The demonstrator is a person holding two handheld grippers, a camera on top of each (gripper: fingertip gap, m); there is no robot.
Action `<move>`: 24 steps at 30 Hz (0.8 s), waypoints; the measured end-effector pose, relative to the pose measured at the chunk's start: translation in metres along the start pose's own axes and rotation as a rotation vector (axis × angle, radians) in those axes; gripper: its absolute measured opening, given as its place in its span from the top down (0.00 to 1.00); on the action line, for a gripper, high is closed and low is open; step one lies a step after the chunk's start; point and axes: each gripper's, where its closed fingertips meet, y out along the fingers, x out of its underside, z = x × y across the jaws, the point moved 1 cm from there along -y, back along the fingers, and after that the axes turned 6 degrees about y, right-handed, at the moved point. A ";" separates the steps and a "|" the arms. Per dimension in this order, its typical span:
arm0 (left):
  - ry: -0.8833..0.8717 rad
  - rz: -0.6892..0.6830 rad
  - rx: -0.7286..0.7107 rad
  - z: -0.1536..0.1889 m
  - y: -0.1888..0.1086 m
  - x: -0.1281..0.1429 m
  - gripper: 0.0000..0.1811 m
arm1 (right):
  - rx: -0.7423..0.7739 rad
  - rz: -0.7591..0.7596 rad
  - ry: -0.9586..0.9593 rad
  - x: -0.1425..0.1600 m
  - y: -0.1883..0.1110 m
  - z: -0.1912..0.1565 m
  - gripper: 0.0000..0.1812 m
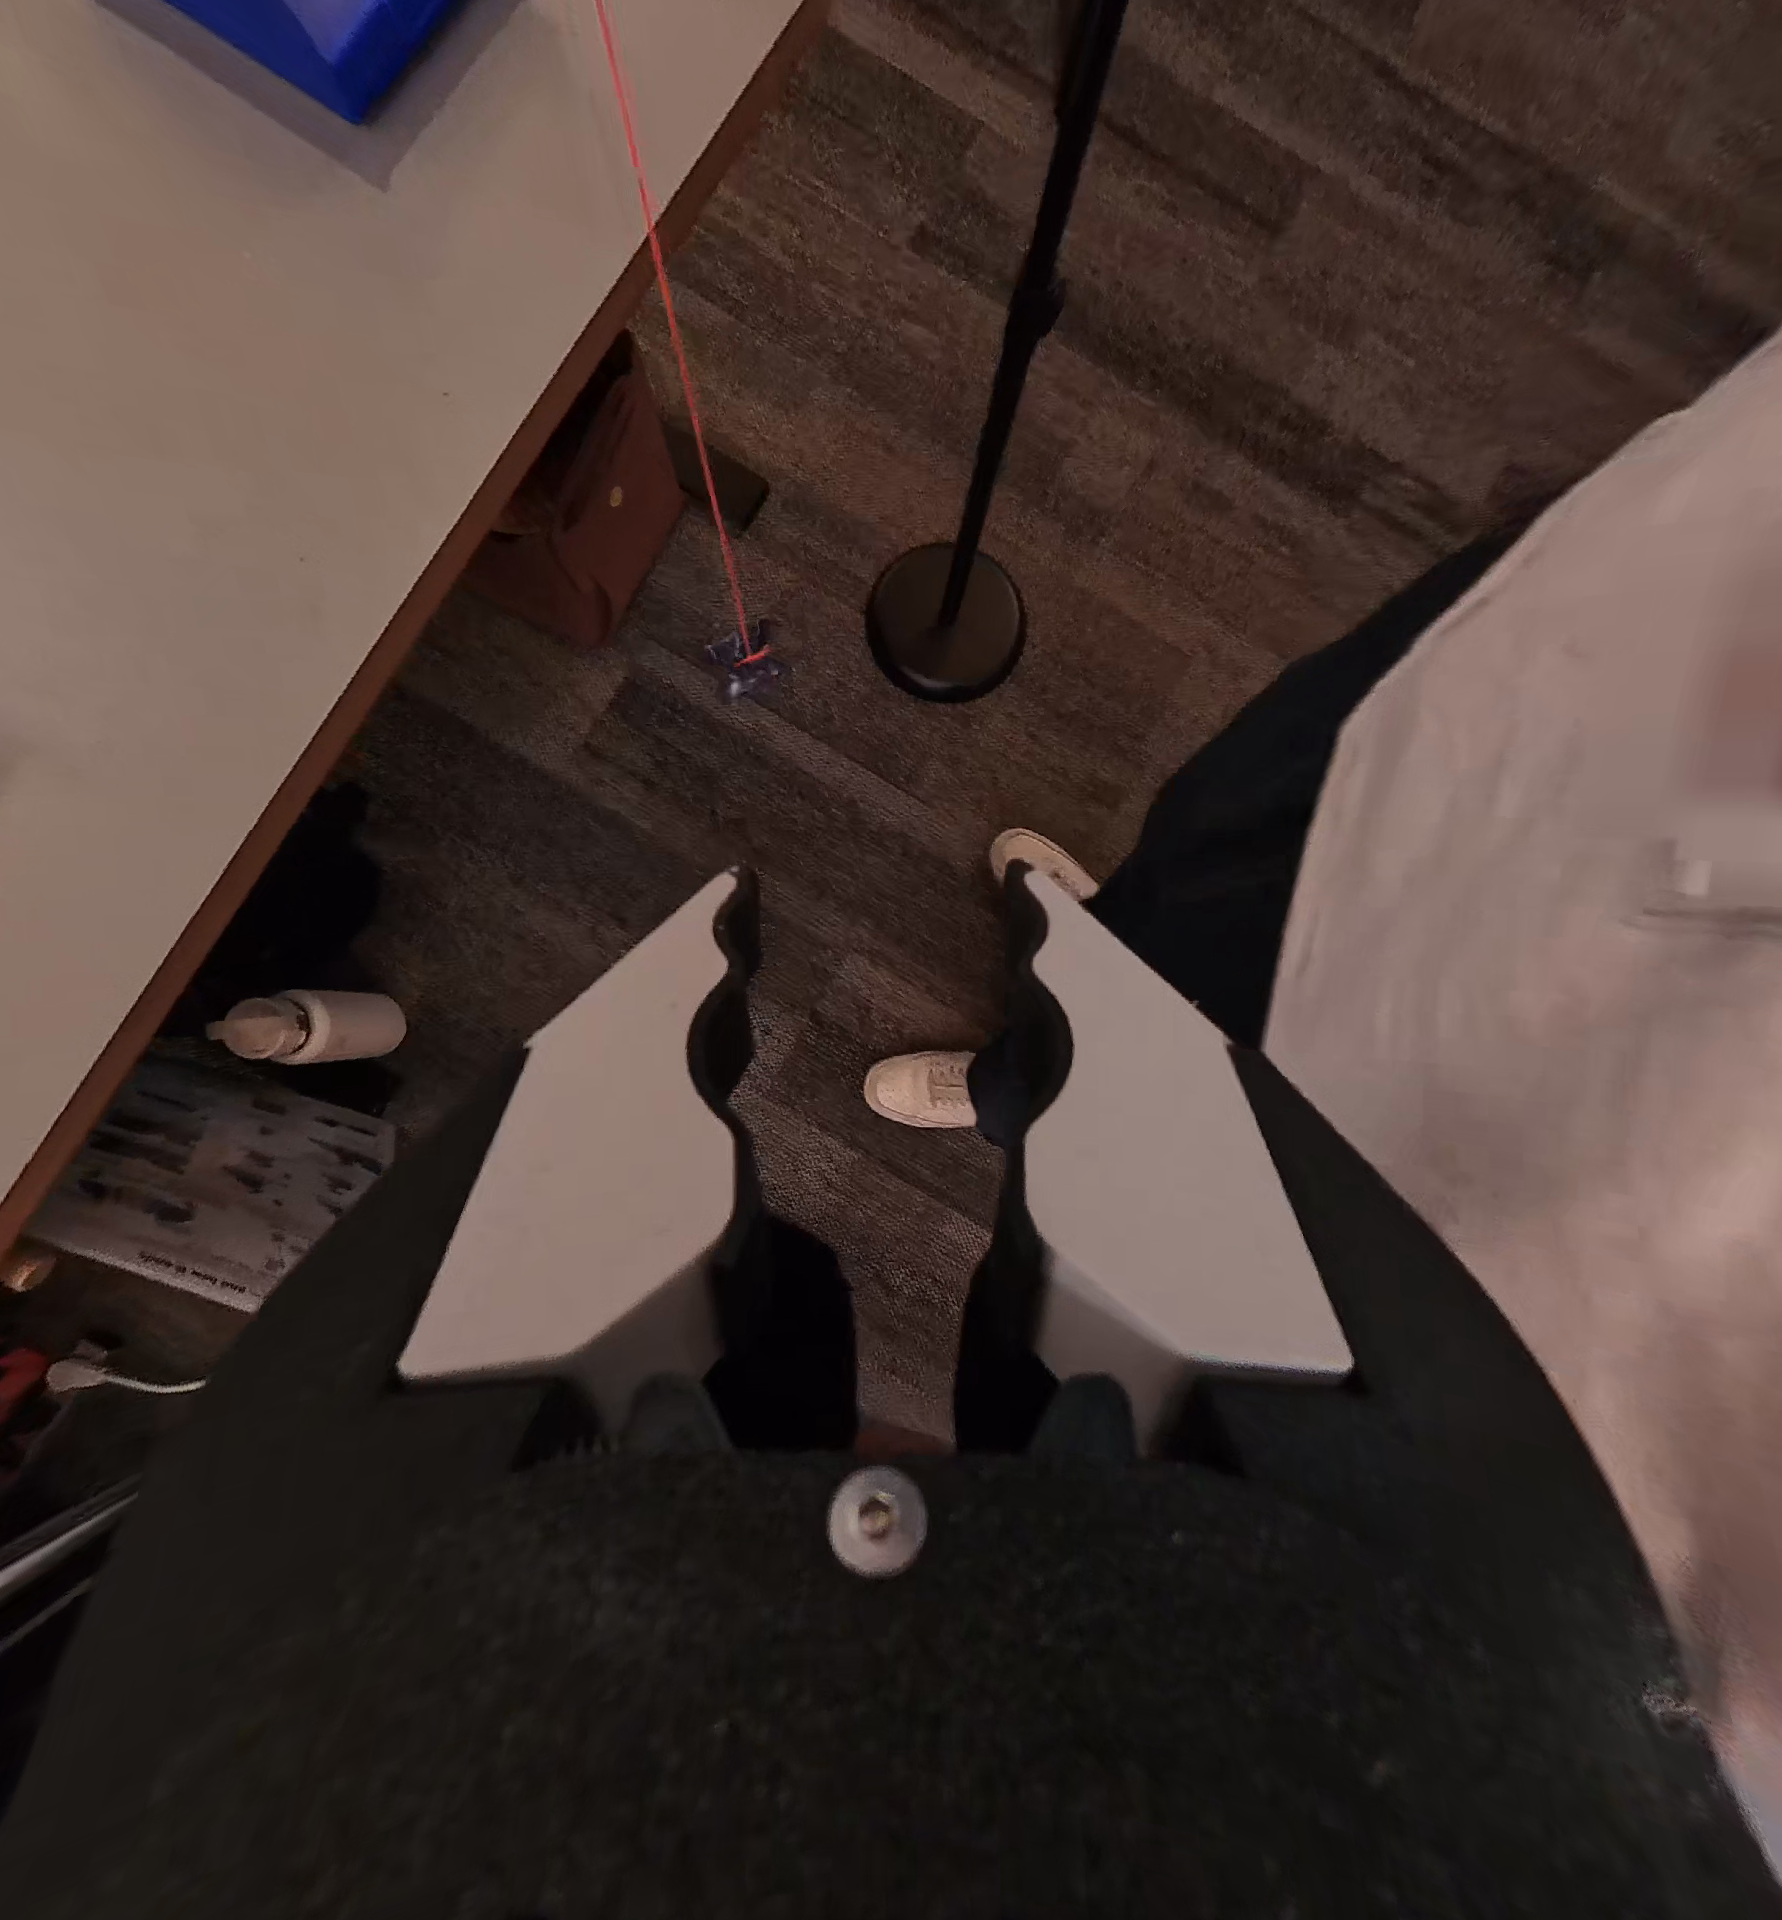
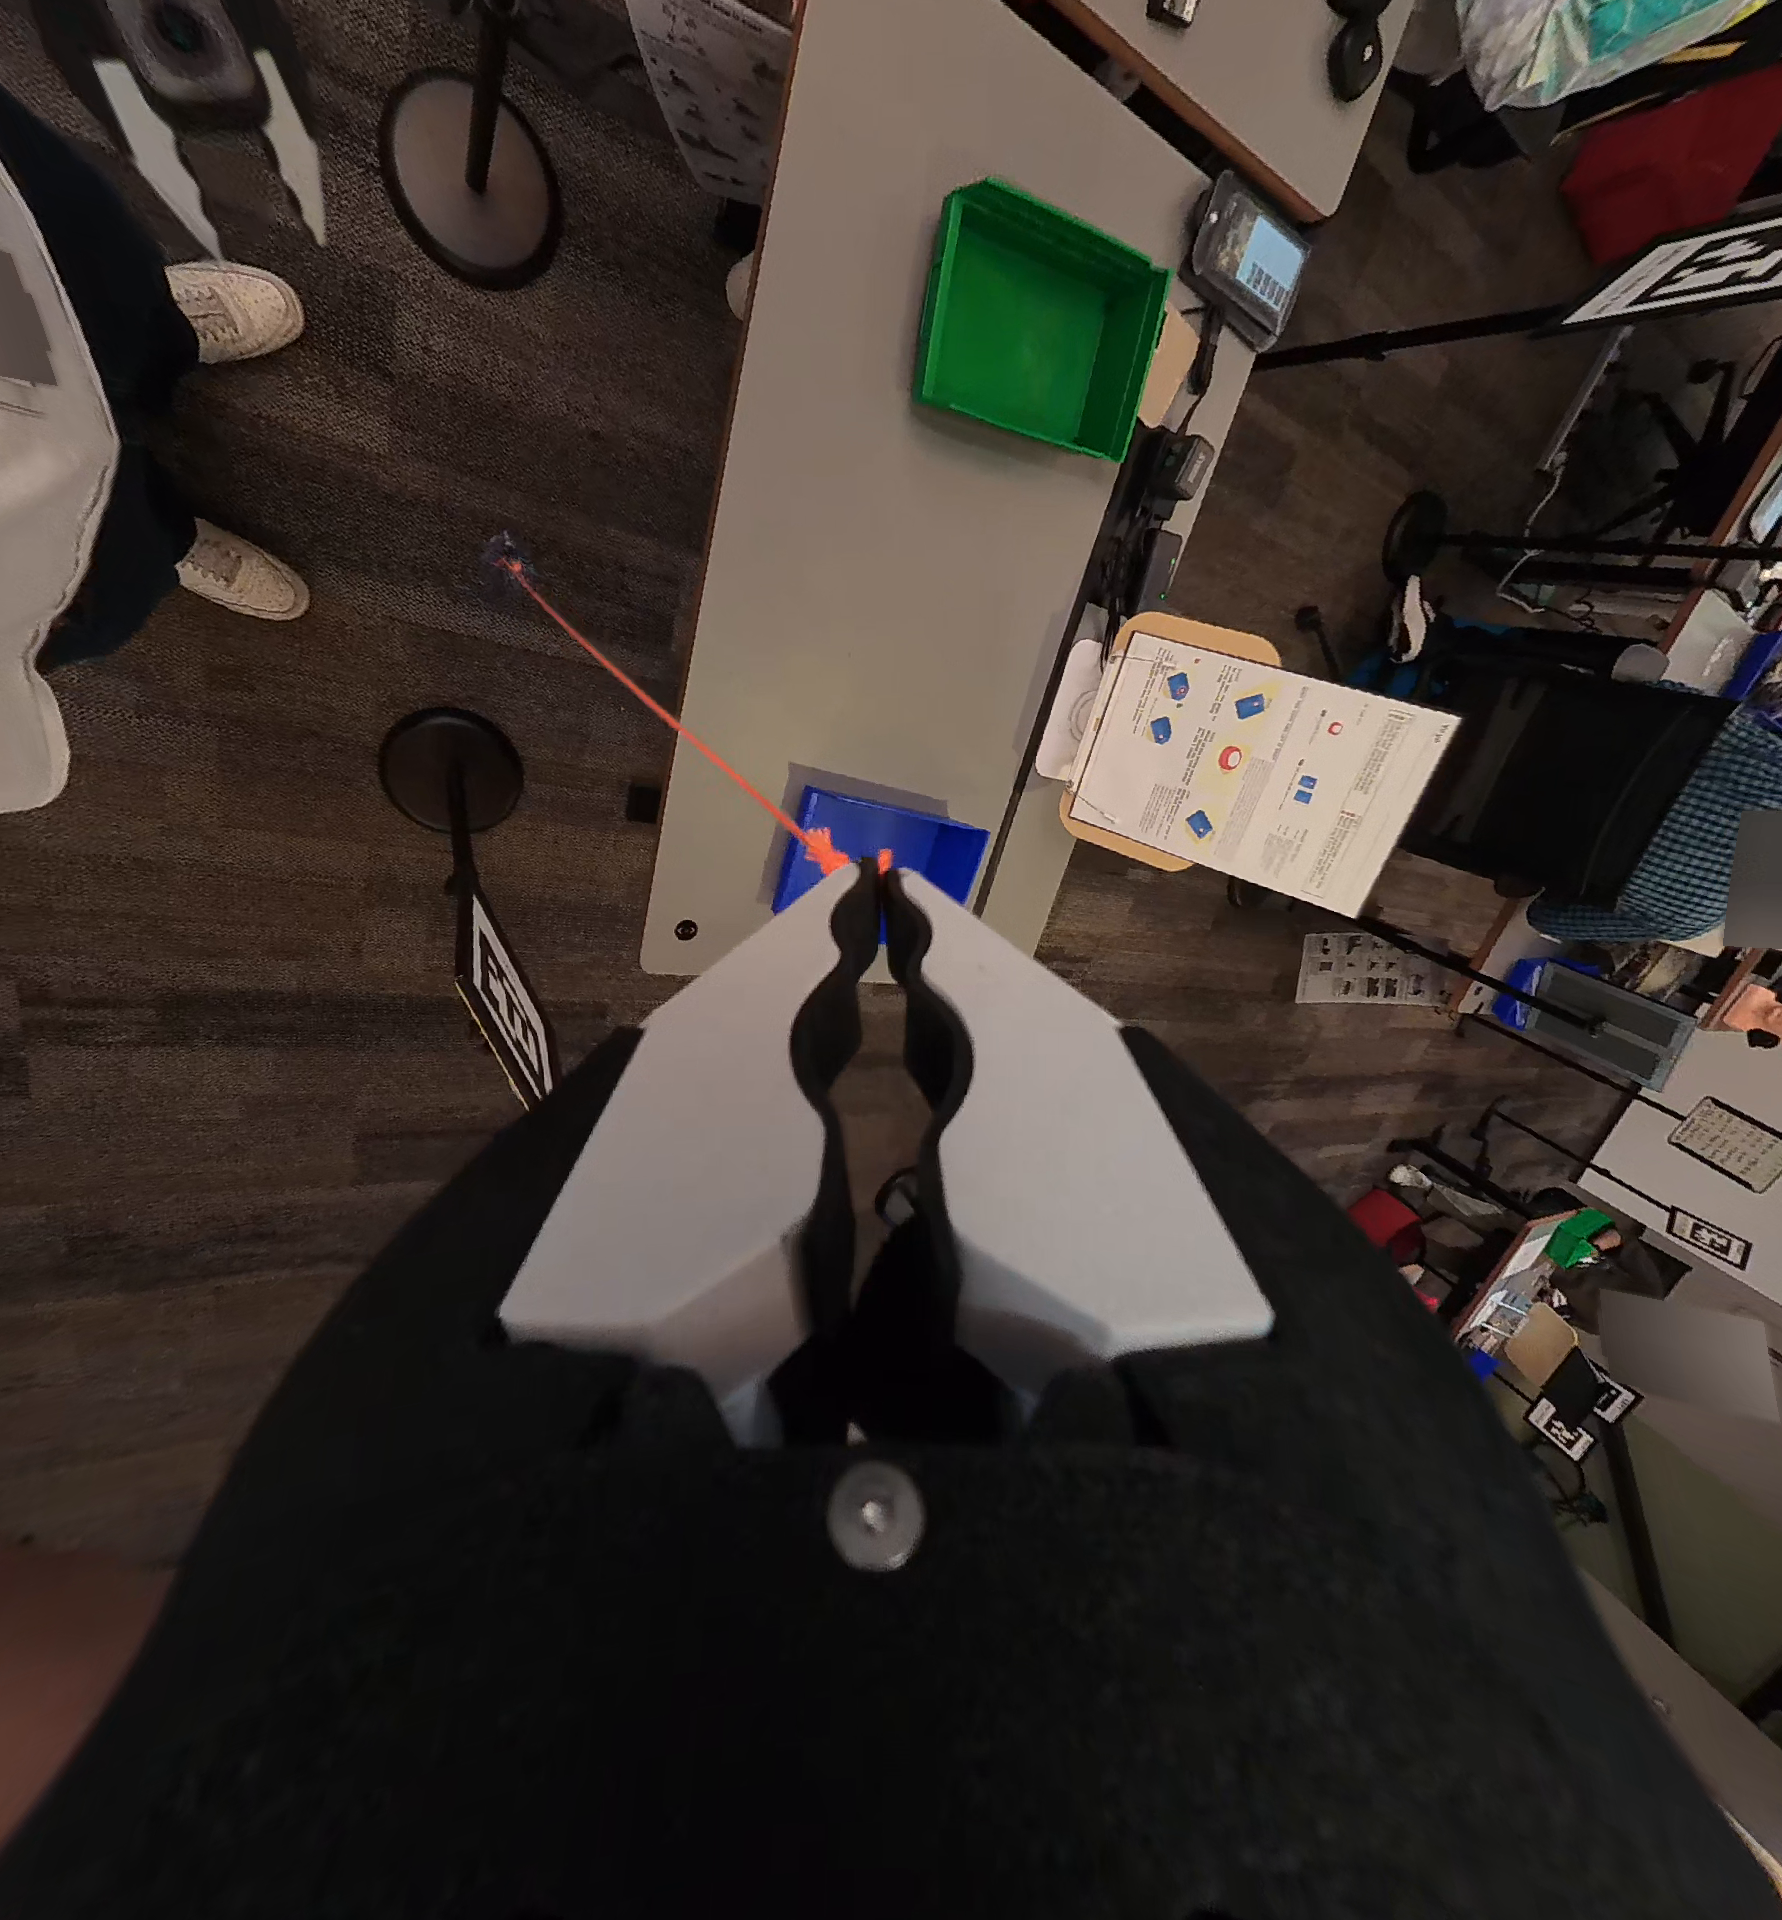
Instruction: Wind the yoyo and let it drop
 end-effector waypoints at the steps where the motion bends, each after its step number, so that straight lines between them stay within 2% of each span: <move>1: -0.004 0.001 -0.008 -0.004 0.009 0.001 0.75 | 0.004 0.002 0.001 -0.002 -0.007 0.003 1.00; 8: -0.080 0.121 -0.011 -0.025 0.088 -0.003 0.72 | 0.081 0.019 -0.003 -0.020 -0.062 0.018 1.00; 15: -0.142 0.029 0.004 -0.041 0.171 0.031 0.65 | 0.139 0.031 -0.008 -0.040 -0.111 0.023 1.00; 18: -0.143 -0.004 -0.043 -0.052 0.193 0.040 0.62 | 0.153 0.023 -0.009 -0.046 -0.125 0.024 1.00; 21: -0.130 -0.041 -0.013 -0.054 0.208 0.044 0.53 | 0.152 0.019 -0.006 -0.051 -0.137 0.025 1.00; 24: -0.099 -0.020 0.043 -0.048 0.218 0.035 0.51 | 0.164 0.003 -0.003 -0.055 -0.147 0.026 1.00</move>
